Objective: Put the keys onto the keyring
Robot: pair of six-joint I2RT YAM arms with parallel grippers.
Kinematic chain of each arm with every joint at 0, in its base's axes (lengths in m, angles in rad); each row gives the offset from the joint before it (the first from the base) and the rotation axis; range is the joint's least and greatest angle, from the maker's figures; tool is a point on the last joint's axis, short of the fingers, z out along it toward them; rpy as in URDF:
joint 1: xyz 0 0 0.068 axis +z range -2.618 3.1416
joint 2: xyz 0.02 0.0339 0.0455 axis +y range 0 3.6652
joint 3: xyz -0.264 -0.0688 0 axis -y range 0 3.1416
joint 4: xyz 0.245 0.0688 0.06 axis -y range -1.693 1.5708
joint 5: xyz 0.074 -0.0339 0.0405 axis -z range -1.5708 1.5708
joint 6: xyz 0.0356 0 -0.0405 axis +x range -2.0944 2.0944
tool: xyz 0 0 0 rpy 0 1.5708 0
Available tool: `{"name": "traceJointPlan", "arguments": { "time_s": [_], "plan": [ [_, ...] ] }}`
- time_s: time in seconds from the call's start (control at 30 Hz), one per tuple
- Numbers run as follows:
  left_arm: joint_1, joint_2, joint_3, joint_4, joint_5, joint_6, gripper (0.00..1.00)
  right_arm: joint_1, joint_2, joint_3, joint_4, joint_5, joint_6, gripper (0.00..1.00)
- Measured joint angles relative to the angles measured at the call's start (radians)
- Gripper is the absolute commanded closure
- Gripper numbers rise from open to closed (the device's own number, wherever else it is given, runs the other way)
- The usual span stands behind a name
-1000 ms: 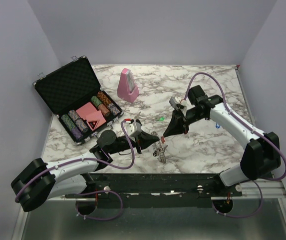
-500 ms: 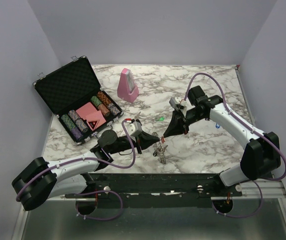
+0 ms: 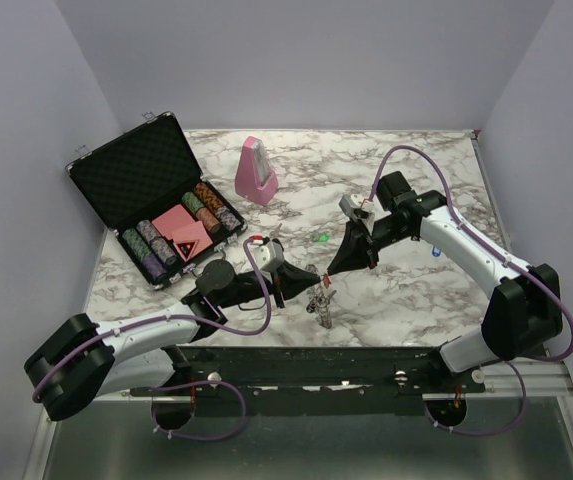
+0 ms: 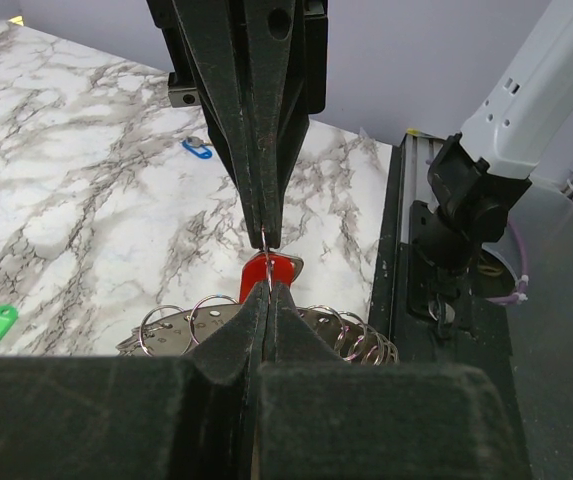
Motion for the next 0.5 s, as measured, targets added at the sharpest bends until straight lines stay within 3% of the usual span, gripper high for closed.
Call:
{"name": "traceJointPlan", "arguments": {
  "time_s": [0.5],
  "plan": [
    [0.000,0.006,0.002,0.002,0.000,-0.046,1.00,0.001,0.000,0.000,-0.002,0.000,-0.010,1.00]
  ]
}}
